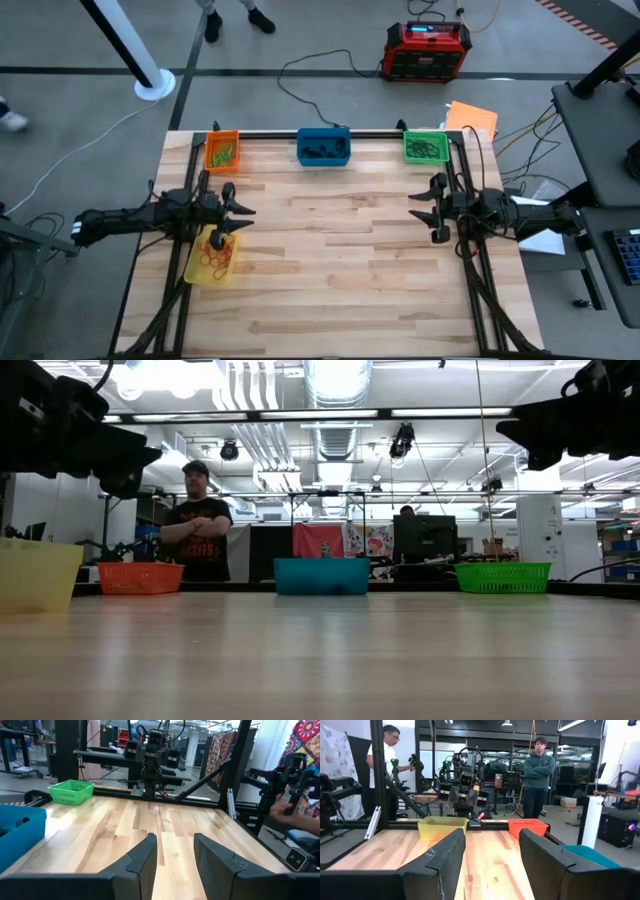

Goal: Sort rubber bands into baskets
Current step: Return to Home Position

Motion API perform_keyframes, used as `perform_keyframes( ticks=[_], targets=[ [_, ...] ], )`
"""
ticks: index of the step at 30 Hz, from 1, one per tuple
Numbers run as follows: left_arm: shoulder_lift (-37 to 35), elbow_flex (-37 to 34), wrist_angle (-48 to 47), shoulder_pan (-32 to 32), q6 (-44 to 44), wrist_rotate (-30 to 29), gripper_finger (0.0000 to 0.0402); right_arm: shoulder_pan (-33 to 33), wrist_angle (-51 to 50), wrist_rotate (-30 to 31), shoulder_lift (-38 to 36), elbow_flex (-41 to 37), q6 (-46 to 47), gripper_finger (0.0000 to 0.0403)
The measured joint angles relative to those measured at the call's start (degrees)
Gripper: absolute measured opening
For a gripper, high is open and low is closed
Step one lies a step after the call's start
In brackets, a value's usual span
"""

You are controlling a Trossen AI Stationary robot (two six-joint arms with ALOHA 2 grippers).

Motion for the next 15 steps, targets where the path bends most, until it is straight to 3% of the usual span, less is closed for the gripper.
perform_keyframes(
  ticks=[7, 15],
  targets=[
    [0.9, 0.2, 5.0, 0.1, -0.6, -4.4, 0.0114, 0.0, -0.1, 0.0, 0.3, 0.0, 1.1, 0.0182],
    [1.0, 0.3, 5.3, 0.0, -0.6, -4.5, 0.0114, 0.0, -0.2, 0.0, 0.4, 0.0, 1.1, 0.0182]
  ],
)
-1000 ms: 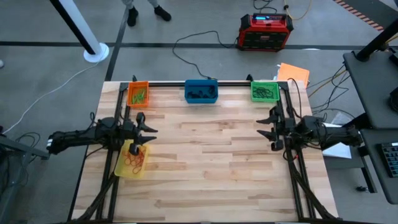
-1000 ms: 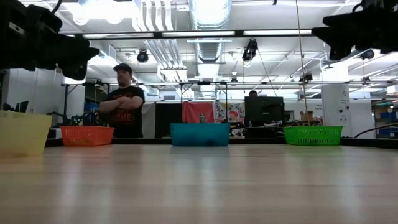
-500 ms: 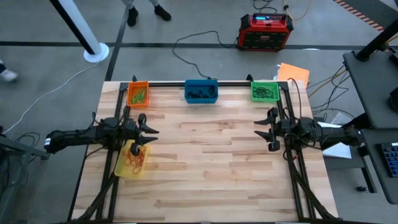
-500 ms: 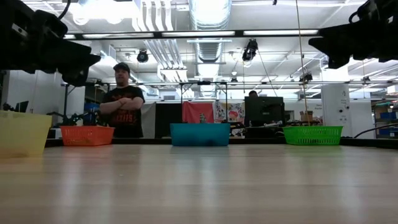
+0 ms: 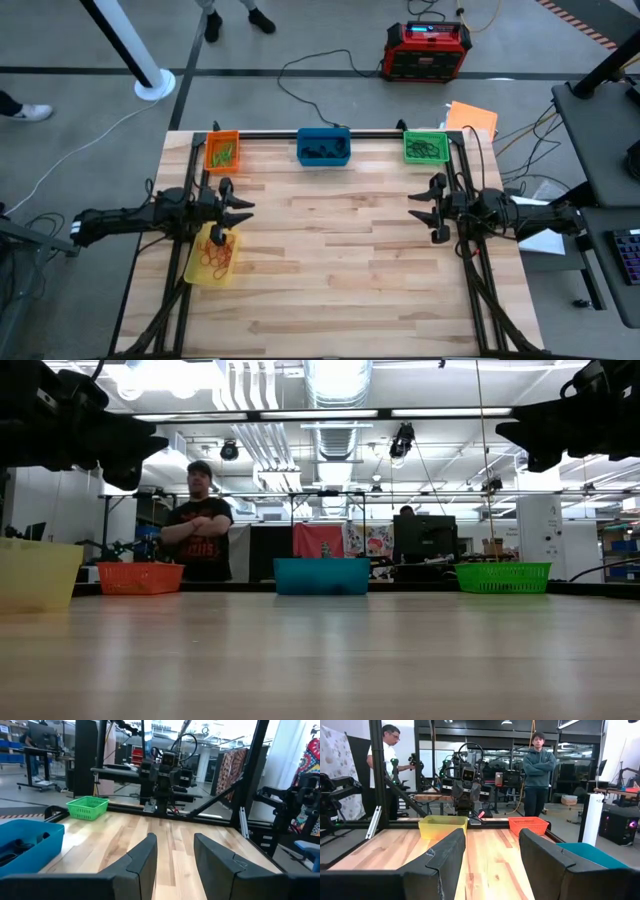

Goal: Sort rubber bands into baskets
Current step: Return to Home Position

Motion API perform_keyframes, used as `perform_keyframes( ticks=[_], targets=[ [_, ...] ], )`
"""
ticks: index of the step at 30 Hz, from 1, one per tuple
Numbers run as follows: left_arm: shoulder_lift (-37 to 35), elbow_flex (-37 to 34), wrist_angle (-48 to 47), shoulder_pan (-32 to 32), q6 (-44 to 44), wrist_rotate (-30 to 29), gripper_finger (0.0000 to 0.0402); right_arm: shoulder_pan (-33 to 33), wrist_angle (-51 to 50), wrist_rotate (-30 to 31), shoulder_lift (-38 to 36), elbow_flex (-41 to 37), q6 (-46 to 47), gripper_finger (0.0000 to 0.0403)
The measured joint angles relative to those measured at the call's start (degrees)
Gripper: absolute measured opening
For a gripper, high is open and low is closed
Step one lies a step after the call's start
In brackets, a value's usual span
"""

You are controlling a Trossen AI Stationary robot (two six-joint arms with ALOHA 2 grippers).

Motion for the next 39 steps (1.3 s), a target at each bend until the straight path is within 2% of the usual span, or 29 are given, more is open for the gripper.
perform_keyframes(
  ticks=[39],
  targets=[
    [1.1, 0.0, 0.1, 0.0, 0.0, 0.0, 0.0114, 0.0, 0.0, 0.0, 0.0, 0.0, 0.0, 0.0183]
  ],
)
